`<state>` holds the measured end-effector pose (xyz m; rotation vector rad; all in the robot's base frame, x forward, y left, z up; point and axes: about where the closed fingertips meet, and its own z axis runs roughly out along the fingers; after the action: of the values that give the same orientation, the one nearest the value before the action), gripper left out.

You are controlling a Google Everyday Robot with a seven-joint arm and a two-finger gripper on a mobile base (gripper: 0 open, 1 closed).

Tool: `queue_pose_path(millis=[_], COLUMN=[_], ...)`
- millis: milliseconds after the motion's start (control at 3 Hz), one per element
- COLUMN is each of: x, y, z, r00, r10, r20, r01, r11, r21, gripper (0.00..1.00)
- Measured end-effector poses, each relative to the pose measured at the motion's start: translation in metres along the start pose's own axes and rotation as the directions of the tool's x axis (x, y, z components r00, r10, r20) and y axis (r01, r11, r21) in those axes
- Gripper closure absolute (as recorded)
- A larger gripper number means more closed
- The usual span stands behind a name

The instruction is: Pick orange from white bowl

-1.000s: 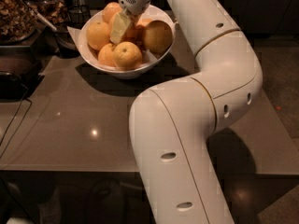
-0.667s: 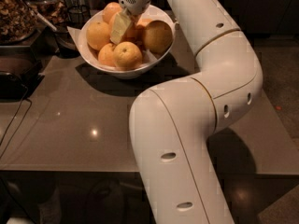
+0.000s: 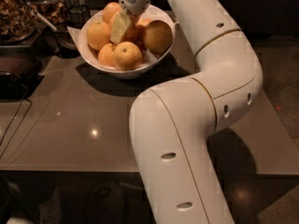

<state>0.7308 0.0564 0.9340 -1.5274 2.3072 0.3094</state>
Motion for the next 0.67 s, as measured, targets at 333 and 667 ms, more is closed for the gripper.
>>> queue_pose_path(millis=[333,667], x=[0.0000,0.0000], y=[0.0000,0.0000], z=[0.0000,0.0000], r00=[1.000,1.000], r10=[0.000,0.000], r20=[0.000,0.000], r01=[0.000,0.000], r11=[1.0000,1.0000], r21=[0.000,0.000], gripper=[1.00,0.81])
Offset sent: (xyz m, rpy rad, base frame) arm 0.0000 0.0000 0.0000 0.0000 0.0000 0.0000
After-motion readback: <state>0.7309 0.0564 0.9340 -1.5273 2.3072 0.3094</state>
